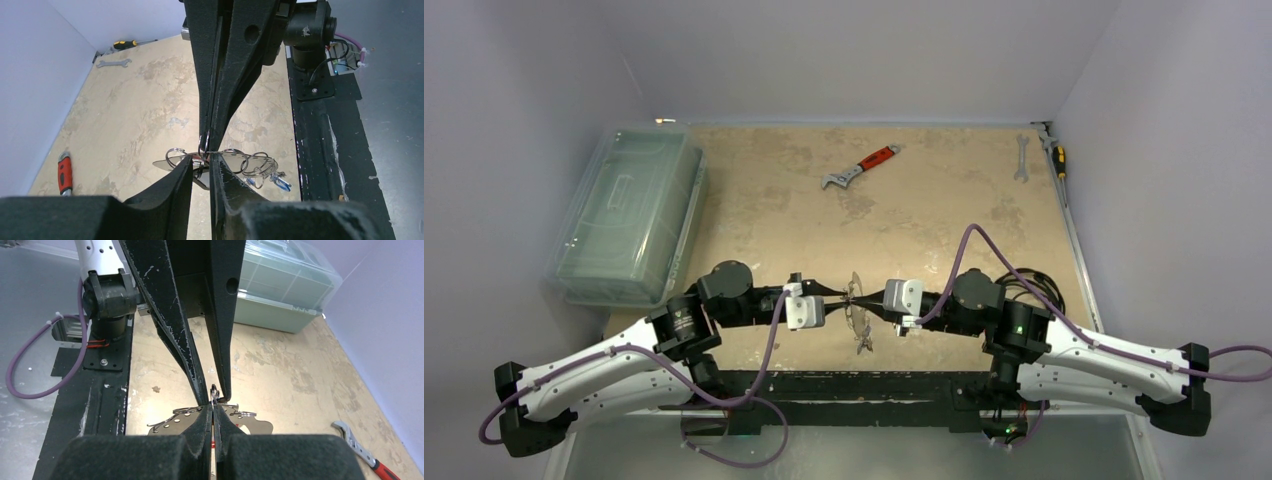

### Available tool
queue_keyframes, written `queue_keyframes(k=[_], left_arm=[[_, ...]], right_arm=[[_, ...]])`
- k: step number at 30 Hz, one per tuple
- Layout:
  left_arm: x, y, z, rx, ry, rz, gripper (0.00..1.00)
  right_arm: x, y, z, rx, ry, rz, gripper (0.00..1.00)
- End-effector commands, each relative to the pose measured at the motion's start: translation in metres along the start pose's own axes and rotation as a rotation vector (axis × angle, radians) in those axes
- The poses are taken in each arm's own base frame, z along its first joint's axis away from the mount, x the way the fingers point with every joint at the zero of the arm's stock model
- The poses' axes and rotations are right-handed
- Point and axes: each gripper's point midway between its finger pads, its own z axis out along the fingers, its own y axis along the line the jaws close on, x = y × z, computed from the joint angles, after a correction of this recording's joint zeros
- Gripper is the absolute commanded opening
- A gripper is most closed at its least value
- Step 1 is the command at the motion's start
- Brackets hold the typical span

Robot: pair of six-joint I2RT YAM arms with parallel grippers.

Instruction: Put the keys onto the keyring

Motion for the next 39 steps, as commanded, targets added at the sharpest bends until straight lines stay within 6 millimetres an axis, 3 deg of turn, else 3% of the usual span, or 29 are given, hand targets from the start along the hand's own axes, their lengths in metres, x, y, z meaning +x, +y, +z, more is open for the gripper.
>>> queue_keyframes(k=[1,7,16,25,31,35,39], left_arm=[[-0.011,0.013,-0.001,-0.049,-0.03,0.021,0.14],[-0.014,0.015,-0.006,-0.059,-0.039,0.031,0.07],[-0.018,0.01,-0.007,-0.034,-0.057,0.028,0.23],[-0.022,0.012,-0.008,-0.034,-0.073,0.022,0.25],[-0.033,0.024,-0.029,-0.112,-0.07,0.058,0.43],[-0.037,0.024,-0.037,-0.129,-0.096,0.063,0.4],[-0.034,0.016,-0.031,-0.084,-0.091,0.048,0.38]], right_arm=[[-0.037,0.011,-0.001,-0.078,-0.137,-0.009,0.0],[-0.035,0.008,-0.003,-0.055,-0.132,-0.013,0.0],[-0.036,0.007,-0.002,-0.054,-0.131,-0.016,0.0],[-0.036,0.006,-0.001,-0.053,-0.133,-0.019,0.0],[-0.038,-0.004,-0.005,0.004,-0.133,-0.02,0.0],[-0.041,-0.006,-0.007,0.013,-0.141,-0.022,0.0],[-0.041,-0.006,-0.005,0.015,-0.142,-0.022,0.0]])
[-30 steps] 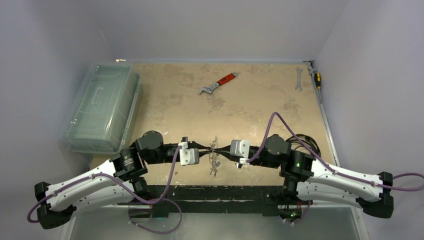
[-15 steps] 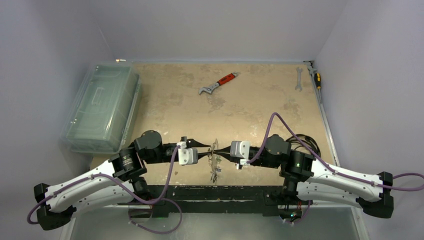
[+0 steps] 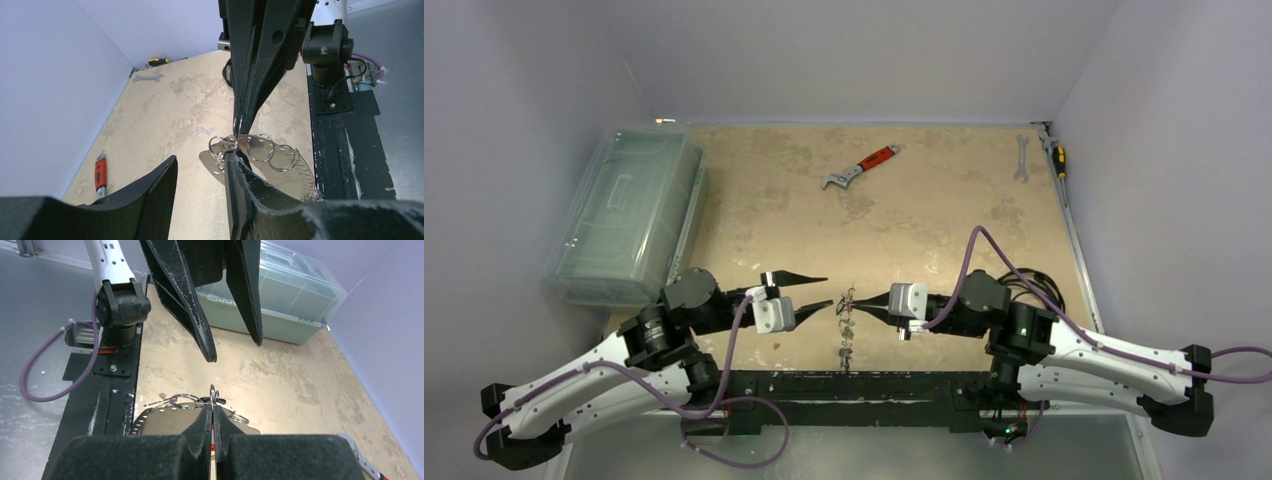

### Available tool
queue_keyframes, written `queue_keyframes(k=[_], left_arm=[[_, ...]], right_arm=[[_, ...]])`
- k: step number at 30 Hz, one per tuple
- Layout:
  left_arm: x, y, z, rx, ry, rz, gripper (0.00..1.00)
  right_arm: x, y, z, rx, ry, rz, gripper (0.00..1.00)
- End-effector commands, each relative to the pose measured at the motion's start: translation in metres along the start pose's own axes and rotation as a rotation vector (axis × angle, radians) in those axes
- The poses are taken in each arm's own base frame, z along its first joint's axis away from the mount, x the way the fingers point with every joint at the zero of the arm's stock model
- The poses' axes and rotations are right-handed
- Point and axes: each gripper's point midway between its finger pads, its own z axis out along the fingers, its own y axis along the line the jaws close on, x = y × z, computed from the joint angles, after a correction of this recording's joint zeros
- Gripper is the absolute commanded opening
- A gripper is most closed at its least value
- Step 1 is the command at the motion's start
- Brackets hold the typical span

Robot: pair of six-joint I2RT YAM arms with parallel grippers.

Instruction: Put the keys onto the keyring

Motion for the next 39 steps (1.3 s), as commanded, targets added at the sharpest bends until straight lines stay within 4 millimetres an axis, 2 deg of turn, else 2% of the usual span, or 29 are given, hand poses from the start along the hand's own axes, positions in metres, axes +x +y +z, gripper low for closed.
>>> queue_keyframes(k=[1,9,17,26,34,39], left_arm=[[-0.01,0.002,0.005,0.016,-0.016,0.005,0.37],[-0.006,-0.01,0.02,0.096,-0.023,-0.022,0.33],[-0.005,-0.014,0.024,0.112,-0.035,-0.037,0.31],[-0.006,-0.013,0.022,0.104,-0.042,-0.036,0.37],[-0.002,-0.018,0.029,0.135,-0.038,-0.05,0.25],[0.001,-0.02,0.031,0.147,-0.027,-0.052,0.22]], right_arm=[[-0.033,-0.01,0.0,0.034,-0.11,-0.017,0.0],[-0.033,-0.009,0.002,0.029,-0.11,-0.017,0.0],[-0.032,-0.009,0.004,0.026,-0.111,-0.015,0.0],[-0.031,-0.012,0.001,0.051,-0.109,-0.014,0.0],[-0.03,-0.012,0.003,0.046,-0.106,-0.019,0.0],[-0.033,-0.011,0.001,0.042,-0.116,-0.021,0.0]])
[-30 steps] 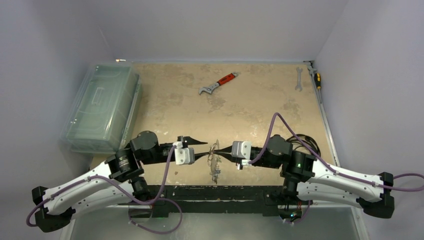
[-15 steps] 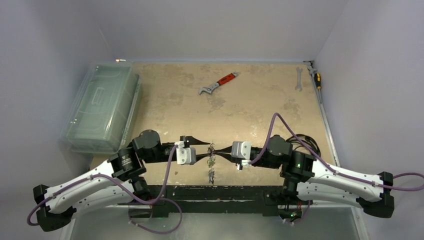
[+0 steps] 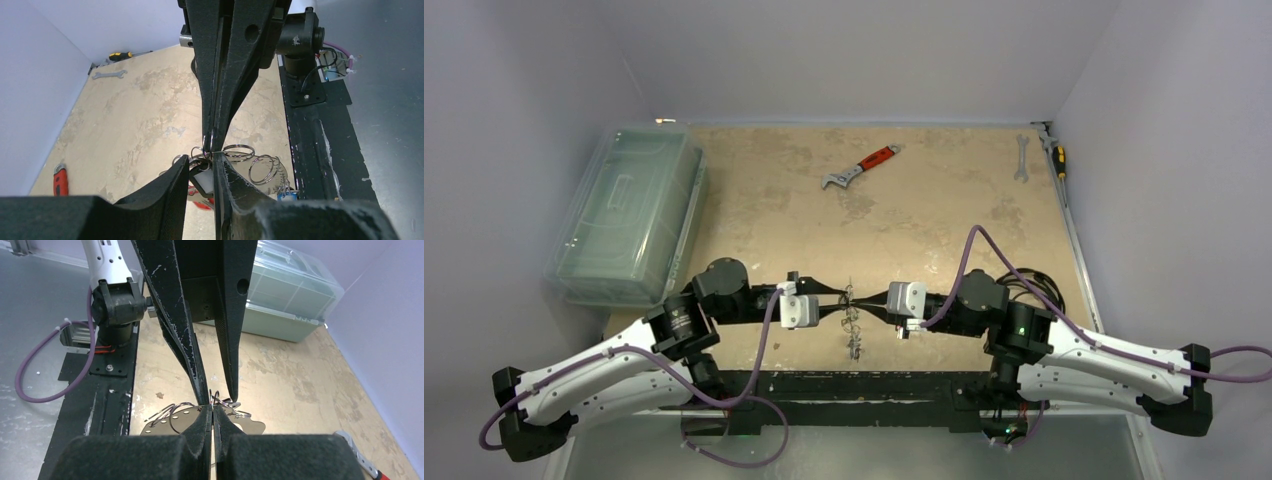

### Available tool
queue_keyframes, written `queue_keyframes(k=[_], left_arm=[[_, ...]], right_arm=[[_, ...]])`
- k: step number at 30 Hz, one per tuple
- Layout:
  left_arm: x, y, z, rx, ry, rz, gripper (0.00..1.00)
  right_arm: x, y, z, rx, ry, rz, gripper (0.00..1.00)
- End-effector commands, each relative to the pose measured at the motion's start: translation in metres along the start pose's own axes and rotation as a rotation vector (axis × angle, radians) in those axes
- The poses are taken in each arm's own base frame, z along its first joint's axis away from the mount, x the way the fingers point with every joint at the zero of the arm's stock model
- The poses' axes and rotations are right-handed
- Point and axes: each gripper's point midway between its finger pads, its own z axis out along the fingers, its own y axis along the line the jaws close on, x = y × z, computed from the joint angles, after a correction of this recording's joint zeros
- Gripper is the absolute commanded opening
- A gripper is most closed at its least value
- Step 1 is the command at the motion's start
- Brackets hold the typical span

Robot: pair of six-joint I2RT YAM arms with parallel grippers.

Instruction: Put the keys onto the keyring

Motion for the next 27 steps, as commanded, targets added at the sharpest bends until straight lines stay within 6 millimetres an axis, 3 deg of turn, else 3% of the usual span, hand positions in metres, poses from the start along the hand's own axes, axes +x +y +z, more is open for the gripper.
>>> queue_keyframes(k=[1,8,15,22,27], left_arm=[[-0.013,0.0,0.004,0.018,-0.051,-0.003,0.22],[-0.012,-0.005,0.006,0.045,-0.071,0.003,0.17],[-0.017,-0.01,0.004,0.058,-0.138,0.039,0.0],[-0.009,-0.009,0.004,0.05,-0.112,0.065,0.0],[0.001,0.0,0.003,0.005,-0.057,0.066,0.0]], right_arm=[[-0.033,-0.009,-0.001,0.031,-0.118,-0.02,0.0],[-0.032,-0.001,0.001,-0.013,-0.129,-0.025,0.0],[-0.03,0.008,0.004,-0.059,-0.138,-0.041,0.0],[-0.023,0.012,0.006,-0.082,-0.115,-0.046,0.0],[-0.019,0.01,0.007,-0.07,-0.086,-0.039,0.12]])
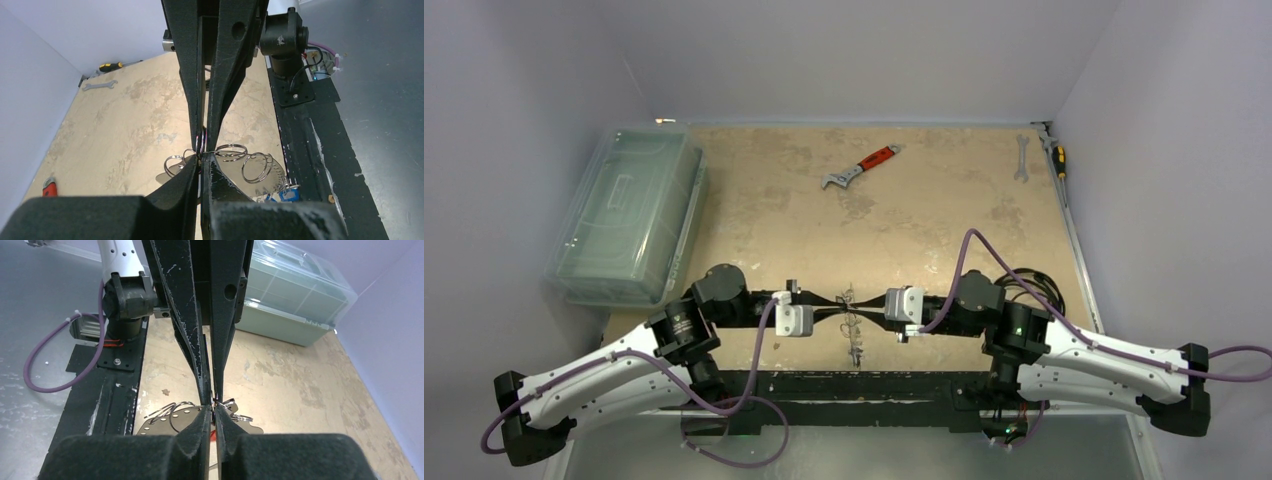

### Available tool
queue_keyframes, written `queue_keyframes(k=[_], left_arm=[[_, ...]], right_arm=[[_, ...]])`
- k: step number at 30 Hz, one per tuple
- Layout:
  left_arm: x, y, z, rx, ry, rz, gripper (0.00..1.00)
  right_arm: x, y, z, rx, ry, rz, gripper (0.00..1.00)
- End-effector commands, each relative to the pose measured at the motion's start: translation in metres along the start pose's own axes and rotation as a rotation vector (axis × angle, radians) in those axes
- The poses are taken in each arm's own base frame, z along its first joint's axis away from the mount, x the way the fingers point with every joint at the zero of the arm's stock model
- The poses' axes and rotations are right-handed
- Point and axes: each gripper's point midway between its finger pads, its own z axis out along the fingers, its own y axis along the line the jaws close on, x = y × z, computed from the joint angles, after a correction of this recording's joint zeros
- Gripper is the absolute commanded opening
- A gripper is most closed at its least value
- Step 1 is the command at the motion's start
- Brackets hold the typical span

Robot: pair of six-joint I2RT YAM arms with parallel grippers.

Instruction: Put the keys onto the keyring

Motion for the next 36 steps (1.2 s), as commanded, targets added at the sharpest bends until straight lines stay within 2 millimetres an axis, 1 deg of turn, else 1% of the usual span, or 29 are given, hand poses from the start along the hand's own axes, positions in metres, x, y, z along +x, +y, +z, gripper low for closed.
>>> queue_keyframes(k=[1,5,10,12,14,16,19,20,22,23,25,27,29,30,32,33,36], left_arm=[[-0.007,0.014,0.002,-0.049,-0.009,0.047,0.0],[-0.006,0.016,0.0,-0.064,-0.002,0.048,0.0],[-0.002,0.017,0.0,-0.066,0.014,0.04,0.0],[0.0,0.016,0.001,-0.065,0.023,0.037,0.0],[0.003,0.016,0.001,-0.059,0.034,0.032,0.0],[0.004,0.016,0.002,-0.058,0.04,0.03,0.0],[0.006,0.015,0.003,-0.053,0.049,0.026,0.0],[0.008,0.014,0.003,-0.048,0.056,0.023,0.0],[0.009,0.014,0.004,-0.042,0.064,0.019,0.0],[0.01,0.013,0.004,-0.037,0.064,0.02,0.0],[0.009,0.013,0.003,-0.04,0.065,0.022,0.0],[0.011,0.018,0.001,-0.068,0.082,0.026,0.01],[0.016,0.025,-0.003,-0.105,0.121,0.03,0.3],[0.017,0.029,-0.005,-0.126,0.137,0.031,0.39],[0.011,0.036,-0.011,-0.166,0.143,0.037,0.46],[0.003,0.039,-0.014,-0.179,0.123,0.046,0.48],[-0.025,0.041,-0.02,-0.187,0.039,0.074,0.48]], right_arm=[[-0.024,-0.002,0.006,-0.01,-0.078,-0.016,0.15],[-0.018,-0.005,0.007,0.003,-0.039,-0.003,0.22],[-0.017,-0.01,0.005,0.025,-0.021,0.0,0.23],[-0.012,-0.009,0.004,0.026,0.005,0.004,0.22],[-0.01,-0.01,0.005,0.028,0.018,0.006,0.2],[-0.009,-0.01,0.006,0.028,0.026,0.006,0.14],[-0.005,-0.011,0.009,0.029,0.043,0.007,0.12],[-0.004,-0.011,0.009,0.03,0.045,0.007,0.09],[-0.004,-0.012,0.01,0.035,0.049,0.003,0.02],[-0.003,-0.013,0.01,0.04,0.05,0.0,0.0],[-0.005,-0.017,0.01,0.06,0.046,-0.005,0.0],[-0.008,-0.021,0.008,0.08,0.036,-0.014,0.0],[-0.014,-0.026,0.005,0.103,0.016,-0.027,0.0],[-0.022,-0.03,0.003,0.121,-0.015,-0.035,0.0],[-0.037,-0.035,-0.003,0.15,-0.081,-0.048,0.0],[-0.043,-0.037,-0.006,0.165,-0.117,-0.053,0.0],[-0.061,-0.039,-0.016,0.199,-0.225,-0.055,0.0]])
